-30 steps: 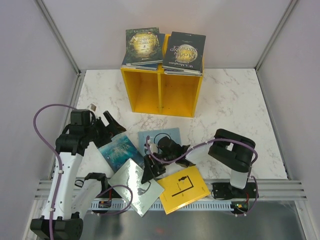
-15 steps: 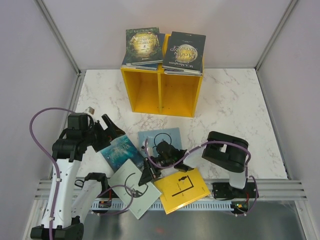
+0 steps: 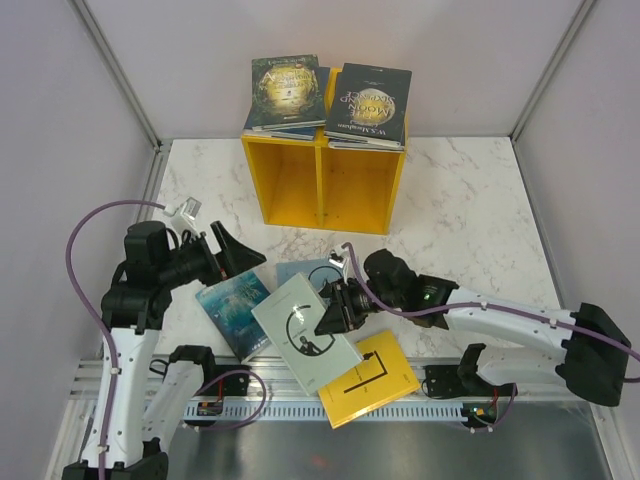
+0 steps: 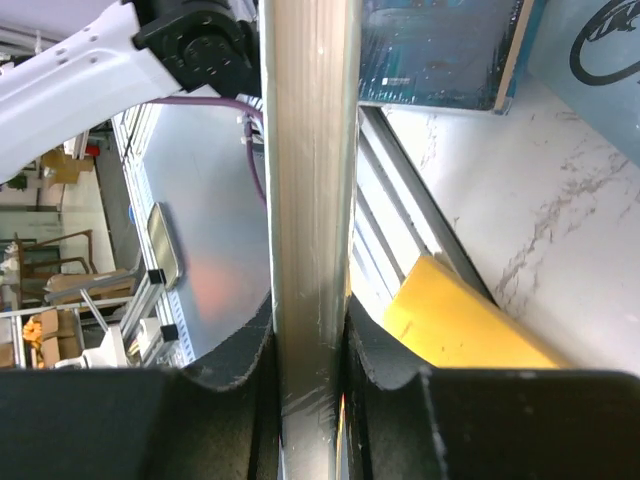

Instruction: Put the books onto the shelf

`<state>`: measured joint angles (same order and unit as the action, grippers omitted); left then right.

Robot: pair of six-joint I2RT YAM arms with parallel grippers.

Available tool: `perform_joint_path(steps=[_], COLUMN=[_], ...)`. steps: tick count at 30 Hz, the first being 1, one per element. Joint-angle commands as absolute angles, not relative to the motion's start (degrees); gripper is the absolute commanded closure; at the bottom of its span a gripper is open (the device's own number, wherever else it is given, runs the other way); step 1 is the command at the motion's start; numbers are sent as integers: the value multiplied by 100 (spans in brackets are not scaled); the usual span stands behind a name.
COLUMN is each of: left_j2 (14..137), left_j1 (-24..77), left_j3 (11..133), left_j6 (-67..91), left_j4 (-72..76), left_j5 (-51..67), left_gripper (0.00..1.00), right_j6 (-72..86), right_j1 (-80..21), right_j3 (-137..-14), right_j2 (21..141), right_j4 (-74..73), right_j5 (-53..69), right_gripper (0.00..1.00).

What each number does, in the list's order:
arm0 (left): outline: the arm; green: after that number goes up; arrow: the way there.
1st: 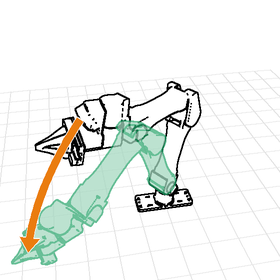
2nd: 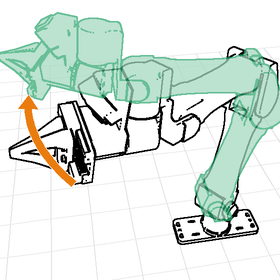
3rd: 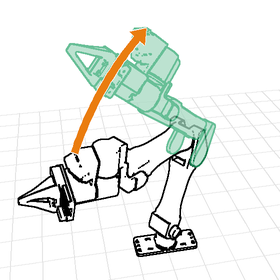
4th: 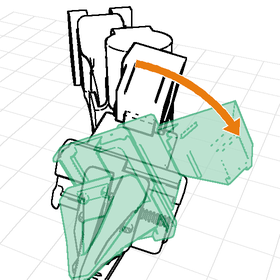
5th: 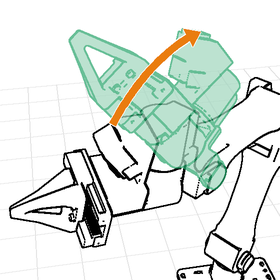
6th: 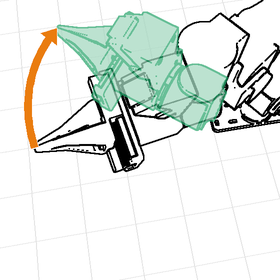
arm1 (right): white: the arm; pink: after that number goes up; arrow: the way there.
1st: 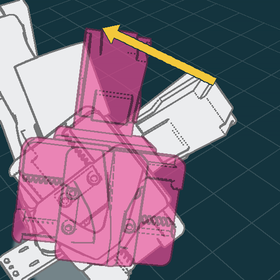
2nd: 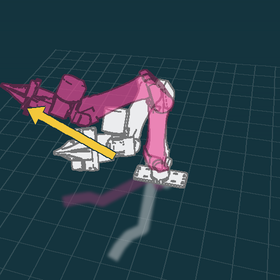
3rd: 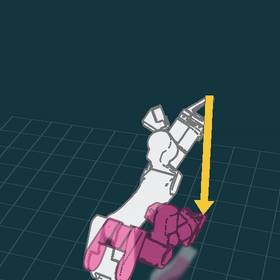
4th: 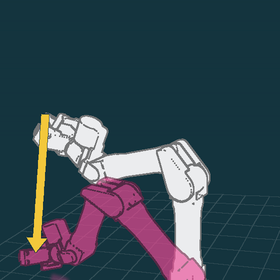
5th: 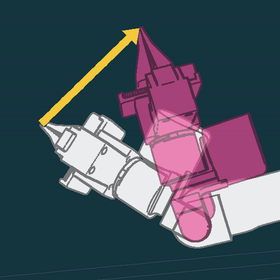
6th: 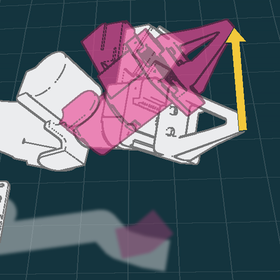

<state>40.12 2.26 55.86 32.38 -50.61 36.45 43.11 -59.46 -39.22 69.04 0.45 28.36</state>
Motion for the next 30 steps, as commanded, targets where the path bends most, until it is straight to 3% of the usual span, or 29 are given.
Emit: perform_joint_path(steps=[1, 13, 30], left_j2=[3675, 2910, 2663], left_j1=[211, 211, 211], left_j3=[5266, 4404, 3480], left_j6=[3067, 4226, 5730], left_j4=[-3870, -3148, -1644], left_j5=[4825, 4860, 5159], left_gripper=[0, 0, 1], right_j6=[4078, 4438, 5509], right_j1=[-5924, -5292, -5054], right_j3=[-4482, -5273, -5880], right_j2=[6312, 5432, 6170], right_j4=[-737, -1556, 604], right_j5=[3137, 2612, 3137], right_gripper=[100, 100, 100])
